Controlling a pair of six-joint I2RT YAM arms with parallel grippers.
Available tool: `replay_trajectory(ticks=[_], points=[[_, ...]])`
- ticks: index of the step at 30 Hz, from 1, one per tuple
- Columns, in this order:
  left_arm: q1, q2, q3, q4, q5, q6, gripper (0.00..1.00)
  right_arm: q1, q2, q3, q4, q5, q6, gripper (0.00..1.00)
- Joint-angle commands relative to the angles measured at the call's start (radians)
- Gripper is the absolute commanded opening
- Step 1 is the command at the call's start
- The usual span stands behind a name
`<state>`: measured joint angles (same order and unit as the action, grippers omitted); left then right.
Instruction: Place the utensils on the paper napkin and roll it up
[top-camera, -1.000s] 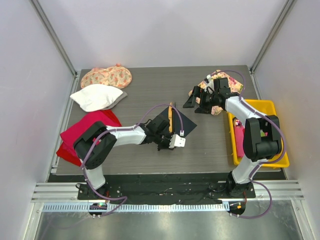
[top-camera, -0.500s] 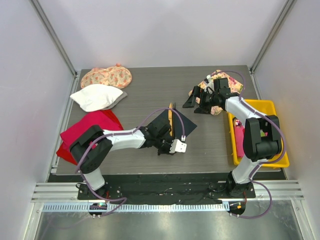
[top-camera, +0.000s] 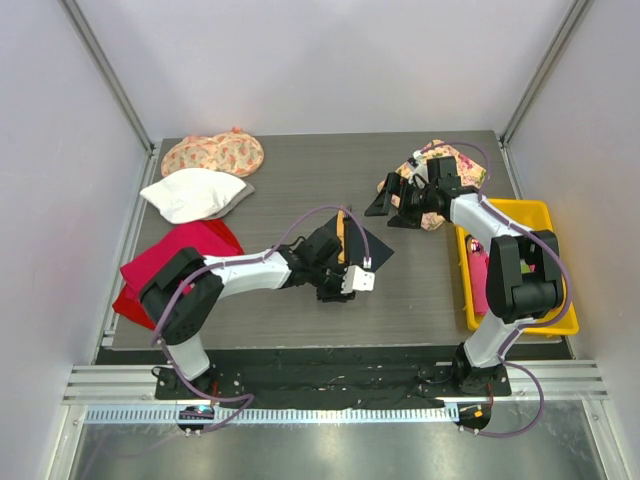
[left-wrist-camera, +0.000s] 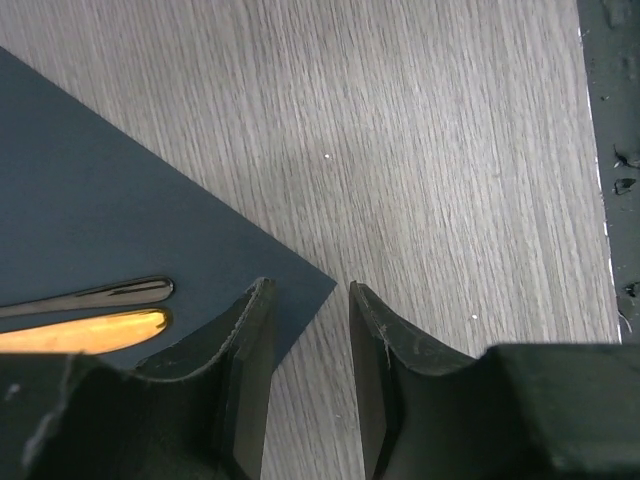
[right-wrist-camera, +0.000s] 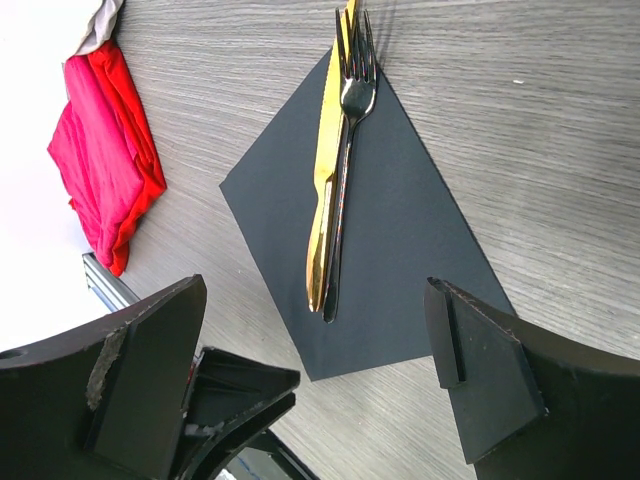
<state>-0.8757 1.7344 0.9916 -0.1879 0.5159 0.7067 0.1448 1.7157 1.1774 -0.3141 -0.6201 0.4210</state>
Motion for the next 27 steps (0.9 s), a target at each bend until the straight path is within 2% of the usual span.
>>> replay_trajectory(ticks=[1,10,16,20,27], points=[[0.003,0.027,0.033,0.019,0.001,0.0,0.4,0.001,-0.008,-0.009,0.029,-0.013,0.002,1.0],[0.003,0.079,0.053,0.019,-0.005,-0.003,0.44,-0.001,-0.002,-0.01,0.03,-0.012,0.004,1.0],[0.003,0.117,0.058,-0.005,-0.019,0.031,0.33,-0.002,-0.005,-0.01,0.03,-0.012,0.004,1.0],[0.001,0.126,0.059,-0.022,-0.022,0.042,0.19,-0.005,-0.011,-0.012,0.03,-0.01,0.005,1.0],[0.003,0.113,0.065,-0.044,-0.001,0.02,0.0,-0.008,-0.016,-0.015,0.03,-0.01,0.009,1.0]])
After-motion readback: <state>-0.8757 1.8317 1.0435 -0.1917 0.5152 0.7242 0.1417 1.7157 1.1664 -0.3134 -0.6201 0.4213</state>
